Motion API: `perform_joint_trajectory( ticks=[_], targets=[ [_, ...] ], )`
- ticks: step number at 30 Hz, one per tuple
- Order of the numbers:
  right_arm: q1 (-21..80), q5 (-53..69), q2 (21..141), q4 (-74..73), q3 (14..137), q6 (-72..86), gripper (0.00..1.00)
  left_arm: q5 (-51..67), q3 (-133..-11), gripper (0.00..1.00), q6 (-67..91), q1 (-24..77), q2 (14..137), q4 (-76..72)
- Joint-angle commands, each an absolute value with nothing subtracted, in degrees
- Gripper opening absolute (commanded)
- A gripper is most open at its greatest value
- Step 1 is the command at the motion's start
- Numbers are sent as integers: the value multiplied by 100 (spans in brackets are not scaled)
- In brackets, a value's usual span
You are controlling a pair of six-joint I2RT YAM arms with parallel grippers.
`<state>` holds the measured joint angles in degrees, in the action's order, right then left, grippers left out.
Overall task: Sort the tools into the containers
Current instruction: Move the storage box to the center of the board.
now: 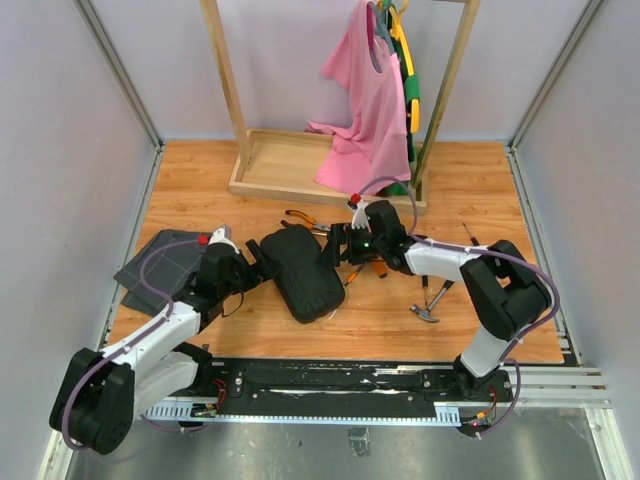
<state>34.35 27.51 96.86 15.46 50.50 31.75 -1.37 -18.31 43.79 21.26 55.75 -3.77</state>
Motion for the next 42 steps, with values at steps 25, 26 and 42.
perform_joint_trajectory(
  ticks=[25, 26, 42],
  targets=[
    [5194, 1664, 8288, 2000, 3477, 3728, 85, -653, -2813, 86, 3611, 2191, 6546, 167],
    [5194, 1469, 8157, 1940, 3388, 3749, 85, -670, -2835, 86, 3592, 2195, 6551, 208],
    [4436, 144, 7102, 1455, 3380, 3931, 80, -488, -2954, 80, 3322, 2385, 6639, 113]
  ],
)
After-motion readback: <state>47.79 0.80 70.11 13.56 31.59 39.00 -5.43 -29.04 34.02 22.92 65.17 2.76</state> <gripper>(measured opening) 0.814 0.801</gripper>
